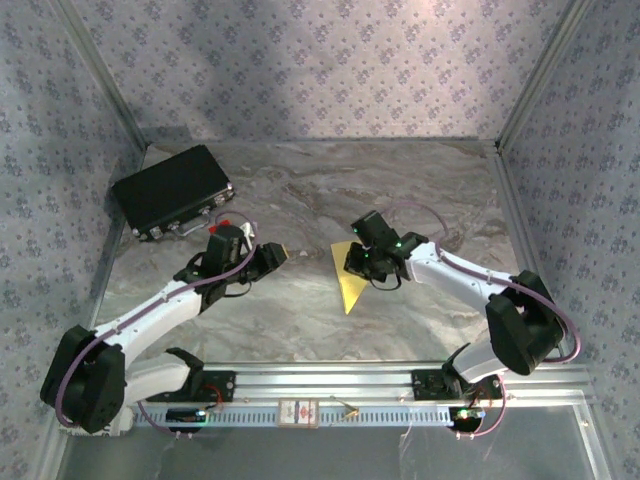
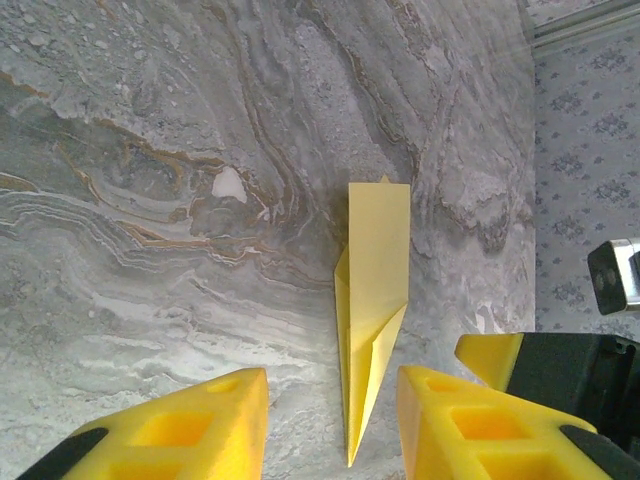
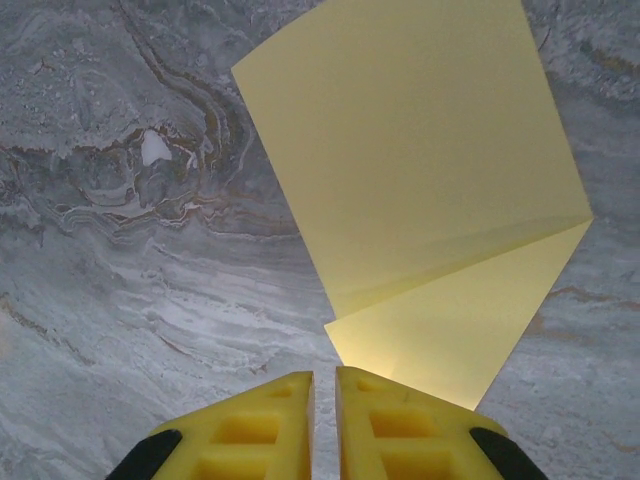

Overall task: Fold a paper plane with a square sheet of paper (pick it up from the middle)
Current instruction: Fold the wing for the fifth time at the center of the table.

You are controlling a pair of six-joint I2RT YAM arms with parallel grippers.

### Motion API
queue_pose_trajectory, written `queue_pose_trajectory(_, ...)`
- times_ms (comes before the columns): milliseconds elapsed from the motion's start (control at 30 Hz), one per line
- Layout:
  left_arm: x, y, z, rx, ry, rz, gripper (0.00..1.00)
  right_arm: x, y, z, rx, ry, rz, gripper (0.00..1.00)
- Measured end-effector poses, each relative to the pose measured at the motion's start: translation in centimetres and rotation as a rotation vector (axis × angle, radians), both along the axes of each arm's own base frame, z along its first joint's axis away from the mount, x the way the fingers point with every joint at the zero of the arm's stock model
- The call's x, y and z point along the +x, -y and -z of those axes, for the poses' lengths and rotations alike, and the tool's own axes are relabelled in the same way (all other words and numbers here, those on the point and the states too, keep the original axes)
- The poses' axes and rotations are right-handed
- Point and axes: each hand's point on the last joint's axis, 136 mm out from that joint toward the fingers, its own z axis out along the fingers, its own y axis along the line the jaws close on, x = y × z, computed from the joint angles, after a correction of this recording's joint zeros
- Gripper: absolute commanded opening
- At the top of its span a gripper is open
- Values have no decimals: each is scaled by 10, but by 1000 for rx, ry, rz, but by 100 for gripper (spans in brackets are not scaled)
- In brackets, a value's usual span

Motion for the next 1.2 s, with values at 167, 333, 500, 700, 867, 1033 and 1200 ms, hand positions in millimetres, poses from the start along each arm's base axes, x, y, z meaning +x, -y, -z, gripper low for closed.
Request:
queue_pose_trajectory(167,0,0,1,1,-4,-1,37,11,10,6,14,25,11,14)
queue_pose_trajectory(333,-4,-2,11,6,-25,-5,37,20,20,15,72,28,20,12)
queue_pose_trajectory(500,-6,-4,17,5,-35,-9,36,25,11,20,120,37,0,10)
queue_pose_trajectory(700,-9,-3,28,7,-69,-6,34,24,3,36,154,17,-24,9)
queue_pose_trajectory(867,-8,-1,29,2,-75,-3,34,17,3,52,164,-9,-27,8)
queue_pose_trajectory(1033,-7,1,28,-9,-72,2,34,8,3,67,169,-50,-11,6)
queue_pose_trajectory(1200,-6,3,35,-10,-90,8,34,1,-5,74,174,-79,19,7)
